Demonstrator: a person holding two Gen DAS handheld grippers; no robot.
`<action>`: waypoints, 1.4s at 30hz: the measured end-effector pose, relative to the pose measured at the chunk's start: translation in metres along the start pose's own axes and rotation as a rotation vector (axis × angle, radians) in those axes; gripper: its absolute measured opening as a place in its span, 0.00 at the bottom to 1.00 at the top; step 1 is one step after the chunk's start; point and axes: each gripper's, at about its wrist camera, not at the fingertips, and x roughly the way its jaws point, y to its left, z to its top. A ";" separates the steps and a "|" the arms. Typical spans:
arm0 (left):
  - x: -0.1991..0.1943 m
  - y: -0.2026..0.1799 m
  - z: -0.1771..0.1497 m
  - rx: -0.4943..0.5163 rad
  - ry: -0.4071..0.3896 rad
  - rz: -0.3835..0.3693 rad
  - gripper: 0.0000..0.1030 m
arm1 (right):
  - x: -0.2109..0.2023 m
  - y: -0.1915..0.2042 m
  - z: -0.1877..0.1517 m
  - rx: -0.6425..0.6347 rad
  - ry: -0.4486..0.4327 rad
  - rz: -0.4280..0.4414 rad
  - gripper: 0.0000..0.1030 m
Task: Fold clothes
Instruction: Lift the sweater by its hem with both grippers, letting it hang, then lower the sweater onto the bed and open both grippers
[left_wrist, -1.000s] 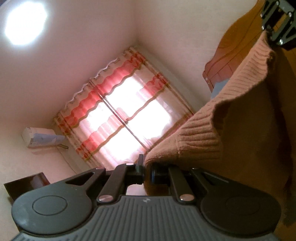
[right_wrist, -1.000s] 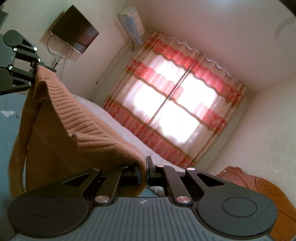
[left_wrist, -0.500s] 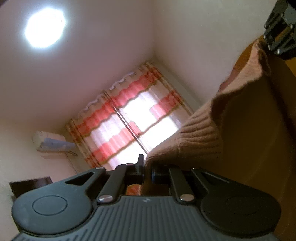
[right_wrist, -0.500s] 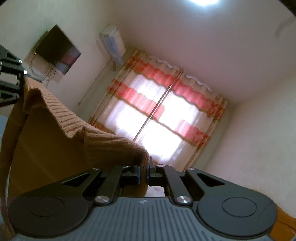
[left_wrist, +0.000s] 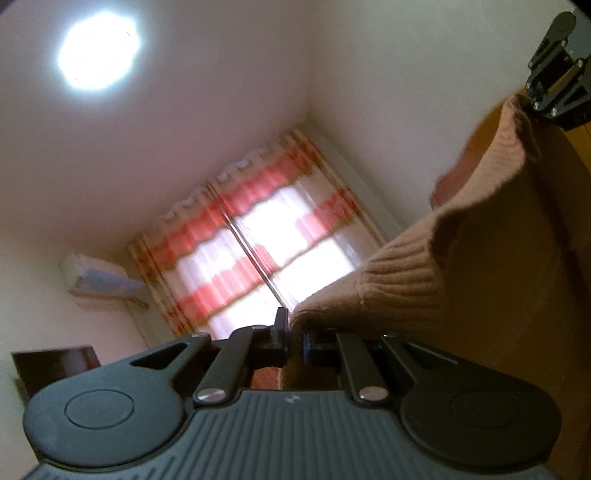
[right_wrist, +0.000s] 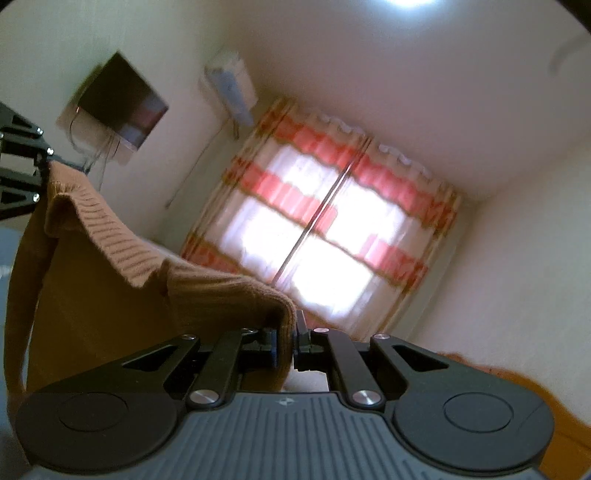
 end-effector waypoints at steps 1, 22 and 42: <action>-0.003 0.005 0.005 -0.003 -0.015 0.011 0.07 | -0.003 -0.002 0.006 -0.003 -0.012 -0.010 0.07; 0.097 -0.083 -0.098 0.075 0.319 -0.230 0.08 | 0.114 0.047 -0.103 -0.069 0.359 0.109 0.07; 0.243 -0.202 -0.232 -0.049 0.562 -0.242 0.09 | 0.319 0.117 -0.273 0.035 0.587 0.015 0.08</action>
